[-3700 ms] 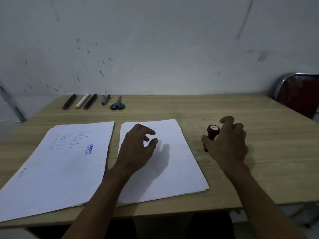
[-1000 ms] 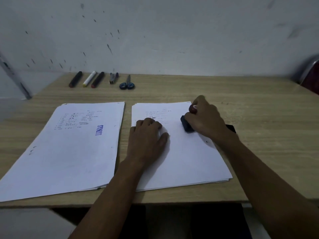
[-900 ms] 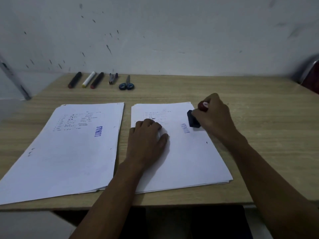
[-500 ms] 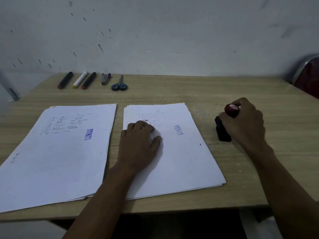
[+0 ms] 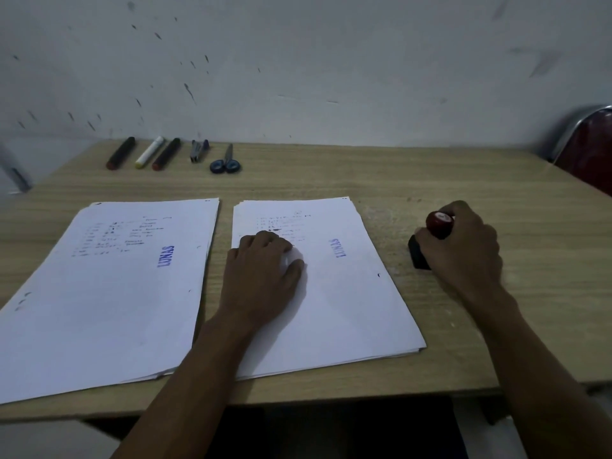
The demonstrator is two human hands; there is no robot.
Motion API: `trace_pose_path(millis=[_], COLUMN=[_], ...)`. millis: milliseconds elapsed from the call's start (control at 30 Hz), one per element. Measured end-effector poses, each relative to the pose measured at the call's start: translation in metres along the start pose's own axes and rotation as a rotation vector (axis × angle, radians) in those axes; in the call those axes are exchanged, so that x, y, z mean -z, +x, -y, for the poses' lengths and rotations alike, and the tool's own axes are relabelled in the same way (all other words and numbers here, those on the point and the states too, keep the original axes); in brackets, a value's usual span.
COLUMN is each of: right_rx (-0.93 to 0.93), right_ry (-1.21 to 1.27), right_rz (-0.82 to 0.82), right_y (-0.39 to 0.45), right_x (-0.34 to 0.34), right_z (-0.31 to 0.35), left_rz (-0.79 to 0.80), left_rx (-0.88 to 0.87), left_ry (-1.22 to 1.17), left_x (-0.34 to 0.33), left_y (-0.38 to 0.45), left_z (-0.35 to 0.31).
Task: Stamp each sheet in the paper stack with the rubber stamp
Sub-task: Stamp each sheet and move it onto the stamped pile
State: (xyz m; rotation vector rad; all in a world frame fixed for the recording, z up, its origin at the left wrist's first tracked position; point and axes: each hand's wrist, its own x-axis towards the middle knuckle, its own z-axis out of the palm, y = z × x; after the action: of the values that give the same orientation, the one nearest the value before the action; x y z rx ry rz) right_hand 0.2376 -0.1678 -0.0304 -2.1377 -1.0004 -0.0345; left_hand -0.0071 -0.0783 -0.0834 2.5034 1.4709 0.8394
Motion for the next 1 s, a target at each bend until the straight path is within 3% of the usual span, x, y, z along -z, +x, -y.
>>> trace_pose_path(millis=[467,667,867,1000], right_rx=[0.006,-0.02,0.053,0.084], right_ry=[0.068,0.04,-0.13,-0.144], right_rz=[0.036,-0.128,0.127,0.152], right_y=[-0.005,-0.033,-0.072,-0.081], right_x=[0.001,0.006,-0.006,-0.011], right_z=[-0.005,0.011,0.016,0.015], left_rz=[0.01,-0.015,-0.016,-0.018], left_rx=[0.001,0.006,-0.008,-0.005], left_ry=[-0.003,-0.006,-0.02,-0.021], left_x=[0.0,0.0,-0.001,-0.002], left_y=[-0.001,-0.001,-0.002,0.0], left_z=[0.002,0.002,0.003,0.0])
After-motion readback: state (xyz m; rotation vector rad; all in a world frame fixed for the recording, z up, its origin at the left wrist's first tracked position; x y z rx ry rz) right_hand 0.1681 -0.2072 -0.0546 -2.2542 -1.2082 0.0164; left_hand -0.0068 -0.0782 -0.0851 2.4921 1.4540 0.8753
